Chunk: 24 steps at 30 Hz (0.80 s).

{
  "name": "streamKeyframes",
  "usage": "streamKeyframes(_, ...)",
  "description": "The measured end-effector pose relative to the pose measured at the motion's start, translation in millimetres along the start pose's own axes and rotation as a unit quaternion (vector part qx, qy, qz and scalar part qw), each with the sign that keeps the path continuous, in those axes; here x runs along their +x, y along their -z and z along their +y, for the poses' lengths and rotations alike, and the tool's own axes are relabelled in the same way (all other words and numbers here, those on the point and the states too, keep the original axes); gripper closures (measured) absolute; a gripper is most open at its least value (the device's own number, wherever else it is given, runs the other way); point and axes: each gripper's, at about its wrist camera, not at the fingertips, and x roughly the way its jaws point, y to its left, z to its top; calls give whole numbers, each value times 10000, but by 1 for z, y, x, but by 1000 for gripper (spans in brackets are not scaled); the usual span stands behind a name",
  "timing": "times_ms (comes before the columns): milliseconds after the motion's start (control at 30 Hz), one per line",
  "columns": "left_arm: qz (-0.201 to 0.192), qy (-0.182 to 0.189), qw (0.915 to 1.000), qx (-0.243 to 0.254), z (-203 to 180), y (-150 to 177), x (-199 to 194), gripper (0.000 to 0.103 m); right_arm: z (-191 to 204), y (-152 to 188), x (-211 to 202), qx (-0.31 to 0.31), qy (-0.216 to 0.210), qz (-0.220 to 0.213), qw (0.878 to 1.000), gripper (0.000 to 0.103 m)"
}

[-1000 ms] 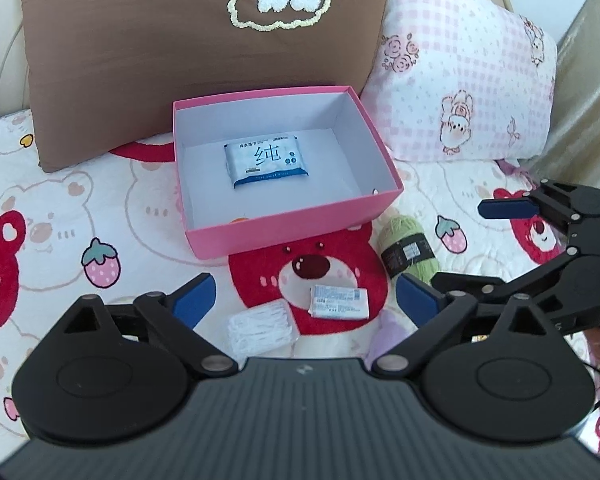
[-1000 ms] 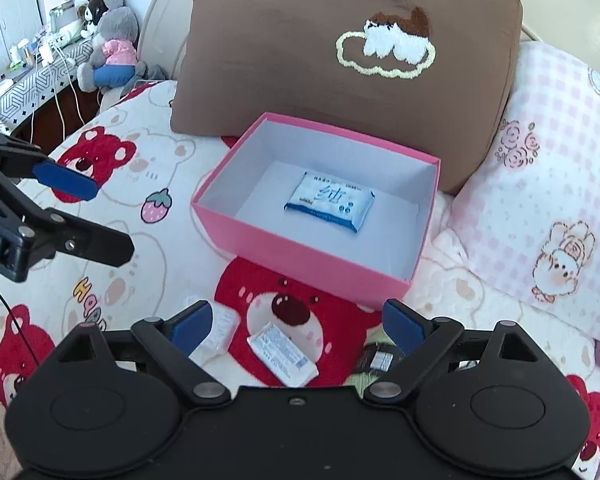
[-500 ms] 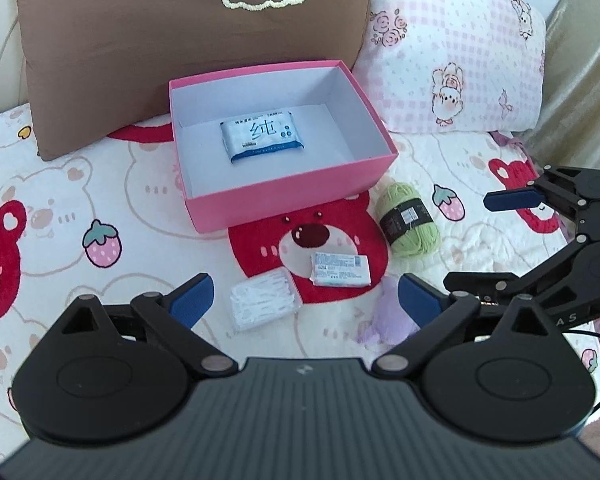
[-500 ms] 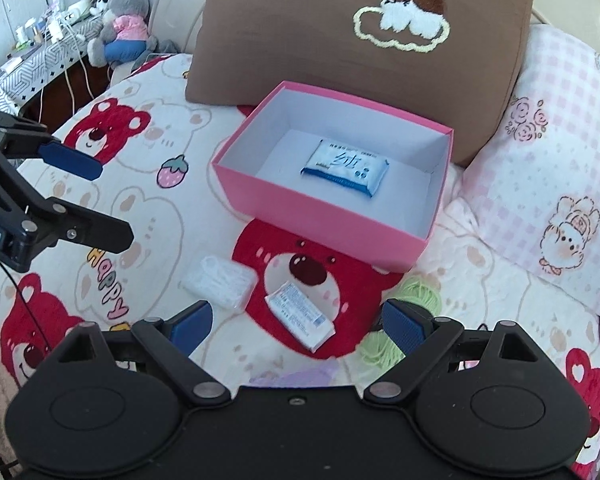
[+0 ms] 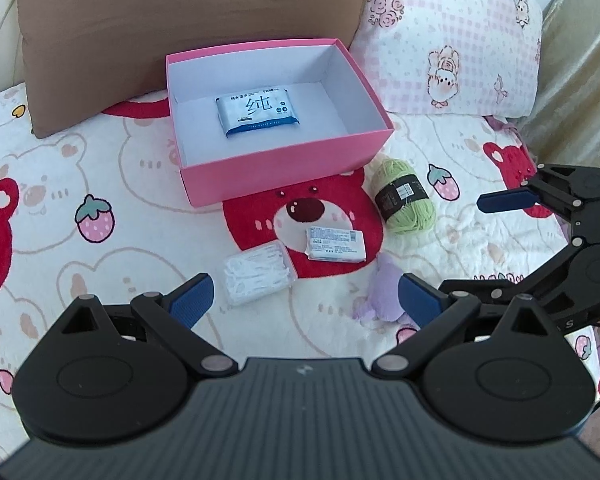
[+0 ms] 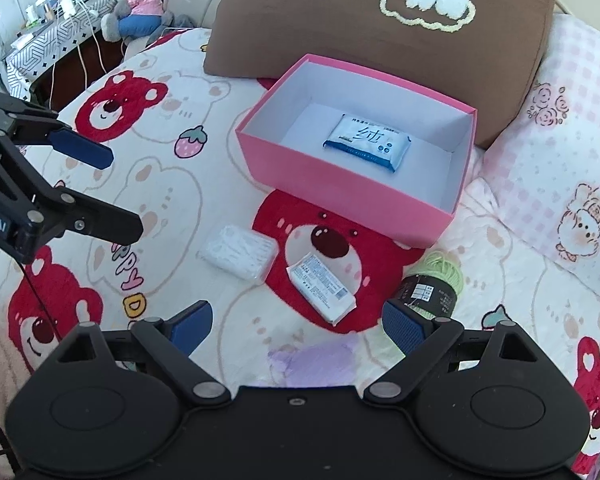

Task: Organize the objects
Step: 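Lower the open left gripper around the clear floss-pick box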

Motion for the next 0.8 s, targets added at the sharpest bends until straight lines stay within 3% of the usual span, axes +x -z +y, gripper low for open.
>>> streamKeyframes(333,78,70,9999,-30,3,12,2,3,2,10,4,61,-296,-6,9995,9)
streamKeyframes(600,308,428,9970,-566,23,27,22,0,6,18,3,-196,-591,-626,9961,10)
streamKeyframes(800,212,313,9972,-647,31,35,32,0,6,19,15,-272,-570,-815,9947,10)
